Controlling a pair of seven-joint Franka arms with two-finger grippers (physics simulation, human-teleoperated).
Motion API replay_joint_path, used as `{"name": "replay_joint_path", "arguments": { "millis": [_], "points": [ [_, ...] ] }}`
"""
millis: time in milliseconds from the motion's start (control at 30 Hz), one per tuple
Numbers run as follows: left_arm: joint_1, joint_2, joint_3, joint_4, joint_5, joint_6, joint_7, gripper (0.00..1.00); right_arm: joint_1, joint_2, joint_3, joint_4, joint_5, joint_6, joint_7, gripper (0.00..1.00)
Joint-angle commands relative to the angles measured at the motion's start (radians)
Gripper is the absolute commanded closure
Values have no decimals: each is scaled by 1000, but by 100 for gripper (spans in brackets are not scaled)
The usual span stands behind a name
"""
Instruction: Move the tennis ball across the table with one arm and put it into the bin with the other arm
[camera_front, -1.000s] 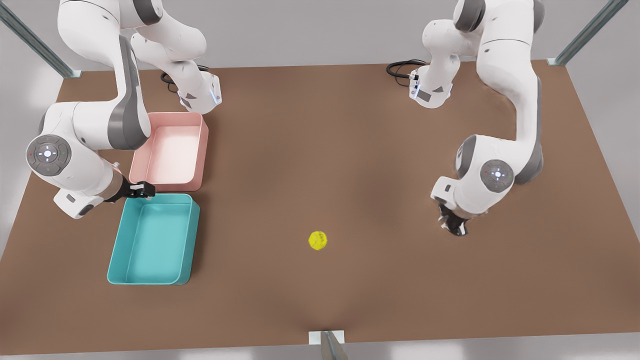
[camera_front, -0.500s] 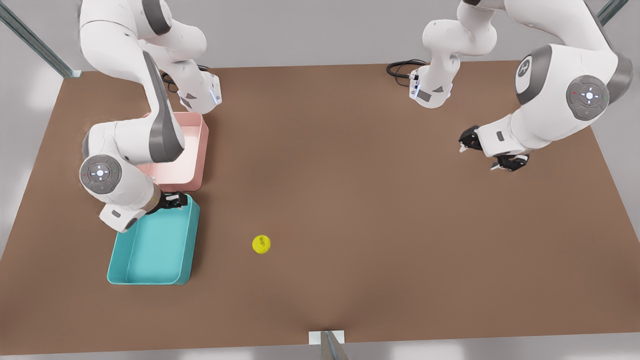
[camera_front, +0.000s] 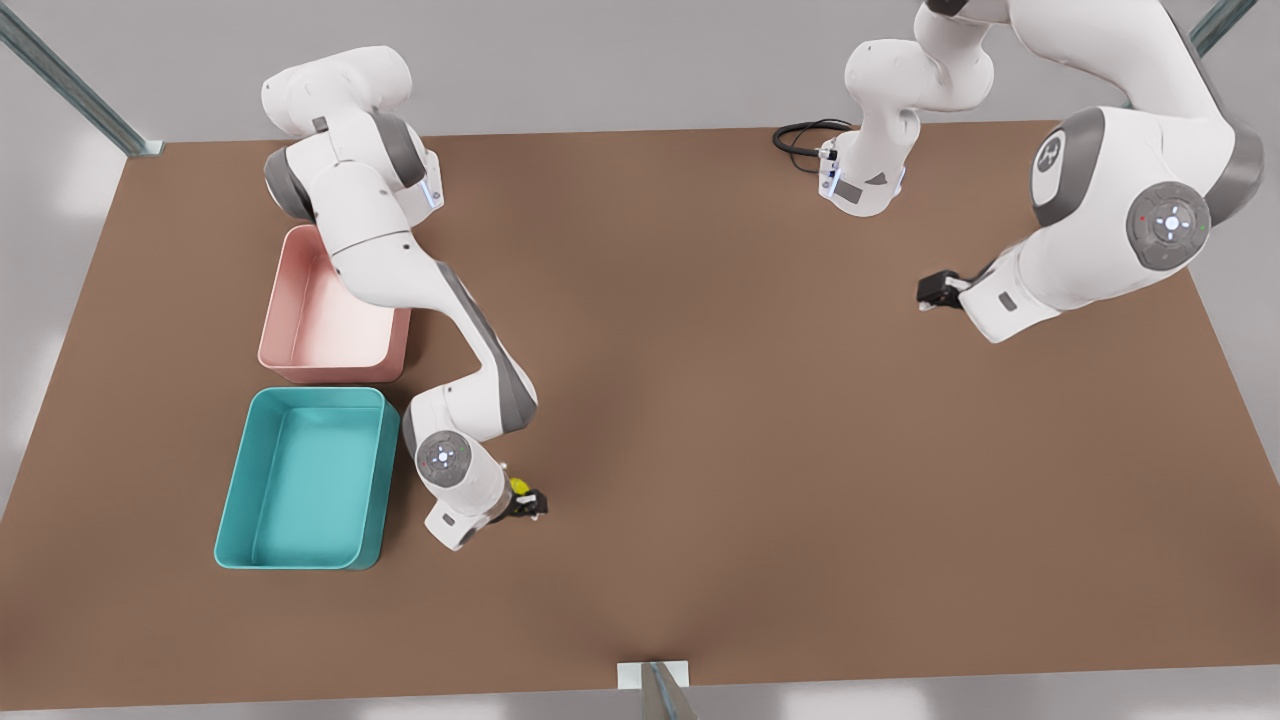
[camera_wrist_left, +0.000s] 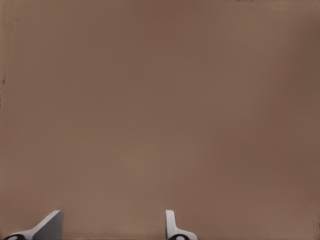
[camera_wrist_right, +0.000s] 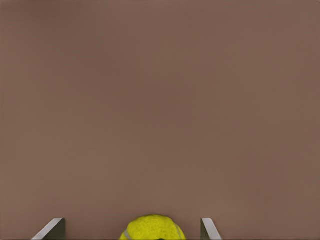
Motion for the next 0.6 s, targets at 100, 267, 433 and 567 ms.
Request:
{"name": "replay_joint_path", "arguments": {
  "millis": [100,267,433,567],
  "points": [
    [16,0,0,2,0,-2,-236,0,1,-35,-1,-111,6,90,240,0],
    [25,6,0,2,-7,-5,-207,0,14,-105,-4,-223,3,92,240,0],
    [22,4,-2,3,-10,-6,-214,0,7,-87,-7,-237,-6,115,240,0],
    [21,6,-3,2,-13,-20,-211,0,4,-49,-7,-186,-6,120,239,0]
  ]
}}
